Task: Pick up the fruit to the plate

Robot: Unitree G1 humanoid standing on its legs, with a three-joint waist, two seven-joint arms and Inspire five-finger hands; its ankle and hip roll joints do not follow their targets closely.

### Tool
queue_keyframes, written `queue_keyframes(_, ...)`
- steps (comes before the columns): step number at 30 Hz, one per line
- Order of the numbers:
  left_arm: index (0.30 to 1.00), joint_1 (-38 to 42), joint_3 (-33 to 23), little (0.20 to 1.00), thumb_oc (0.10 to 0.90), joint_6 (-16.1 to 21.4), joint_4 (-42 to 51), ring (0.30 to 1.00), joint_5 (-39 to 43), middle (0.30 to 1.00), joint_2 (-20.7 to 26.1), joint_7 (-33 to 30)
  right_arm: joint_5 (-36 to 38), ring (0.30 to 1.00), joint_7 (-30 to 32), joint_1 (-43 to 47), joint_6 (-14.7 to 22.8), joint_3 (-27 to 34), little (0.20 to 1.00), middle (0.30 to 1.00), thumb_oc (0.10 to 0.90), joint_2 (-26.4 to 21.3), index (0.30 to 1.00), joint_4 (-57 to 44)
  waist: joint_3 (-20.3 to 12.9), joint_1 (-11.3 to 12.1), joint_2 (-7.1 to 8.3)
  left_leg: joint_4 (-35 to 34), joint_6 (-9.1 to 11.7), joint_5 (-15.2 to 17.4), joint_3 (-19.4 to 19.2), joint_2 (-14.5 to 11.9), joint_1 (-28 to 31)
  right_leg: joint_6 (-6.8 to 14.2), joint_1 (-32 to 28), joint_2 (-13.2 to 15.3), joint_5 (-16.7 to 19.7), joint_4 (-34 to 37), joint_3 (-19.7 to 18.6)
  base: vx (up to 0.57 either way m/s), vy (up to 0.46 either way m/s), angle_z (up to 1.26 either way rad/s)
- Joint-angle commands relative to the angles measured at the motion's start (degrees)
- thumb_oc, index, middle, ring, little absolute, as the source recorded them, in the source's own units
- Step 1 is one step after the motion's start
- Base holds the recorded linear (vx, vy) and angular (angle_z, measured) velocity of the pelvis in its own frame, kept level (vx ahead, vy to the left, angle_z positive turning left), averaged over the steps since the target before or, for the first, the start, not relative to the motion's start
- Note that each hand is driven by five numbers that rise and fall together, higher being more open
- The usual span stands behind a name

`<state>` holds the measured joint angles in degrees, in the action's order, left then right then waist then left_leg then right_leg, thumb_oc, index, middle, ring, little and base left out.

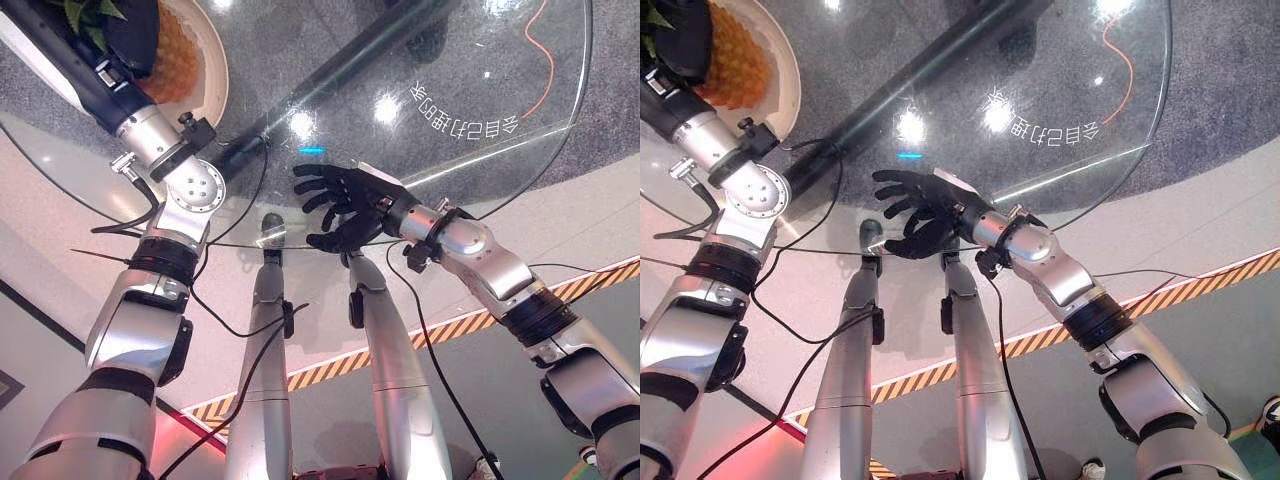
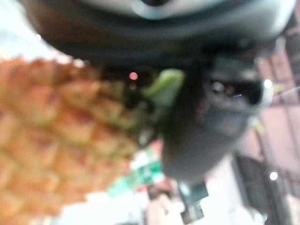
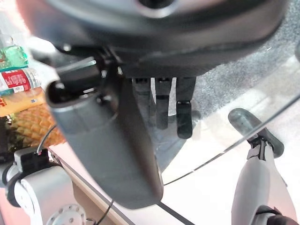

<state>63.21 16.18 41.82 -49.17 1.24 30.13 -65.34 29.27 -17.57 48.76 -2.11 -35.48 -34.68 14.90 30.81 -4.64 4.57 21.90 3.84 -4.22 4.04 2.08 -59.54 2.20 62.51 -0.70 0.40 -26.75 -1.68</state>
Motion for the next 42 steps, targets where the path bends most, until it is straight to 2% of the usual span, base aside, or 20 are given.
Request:
queue_keyframes(1,0.900,-0.77,-0.90,0.900,0.800,1.73,0.32,0.900,-0.97,0.900,0.99,-0.65,1.78,0.900,0.17,-3.59,1.54,-0.76,0.900,0.900,0.800,2.61,0.900,-2.45,-1.02,1.28,0.17,1.06,-1.24,3.50,-2.24,4.61,3.50,1.84,-2.41,-3.09,3.21,3.34,3.38,0.00,0.000,0.00)
queue_keyframes(18,0.900,-8.94,-0.70,0.900,0.800,0.21,4.96,0.900,0.14,0.900,0.02,6.82,-0.15,0.900,0.68,-8.45,1.44,0.61,0.900,0.900,0.800,3.40,0.900,-5.72,-1.02,2.24,-1.05,-1.67,-2.04,3.12,-2.02,4.92,8.83,1.68,-6.89,-2.64,3.08,4.97,3.80,0.00,-0.016,0.00)
queue_keyframes(27,0.900,-13.58,-1.79,0.900,0.800,-0.70,6.85,0.900,3.75,0.900,0.22,9.78,-1.45,0.900,-0.30,-11.22,2.46,1.60,0.900,0.900,0.800,3.26,0.900,-6.14,-1.02,2.82,-1.72,-3.34,-2.25,2.75,-1.88,4.90,11.85,1.66,-9.92,-2.23,2.70,5.97,4.20,0.00,-0.027,0.00)
queue_keyframes(42,0.900,-18.40,-3.63,0.900,0.800,-1.12,8.73,0.900,9.04,0.900,0.79,16.73,-1.63,0.900,-0.76,-13.47,2.07,2.68,0.900,0.900,0.800,2.57,0.900,-7.24,-1.02,3.54,-2.46,-4.96,-2.17,2.36,-1.83,4.69,14.91,1.39,-13.41,-1.46,1.97,7.14,4.87,0.00,-0.008,0.00)
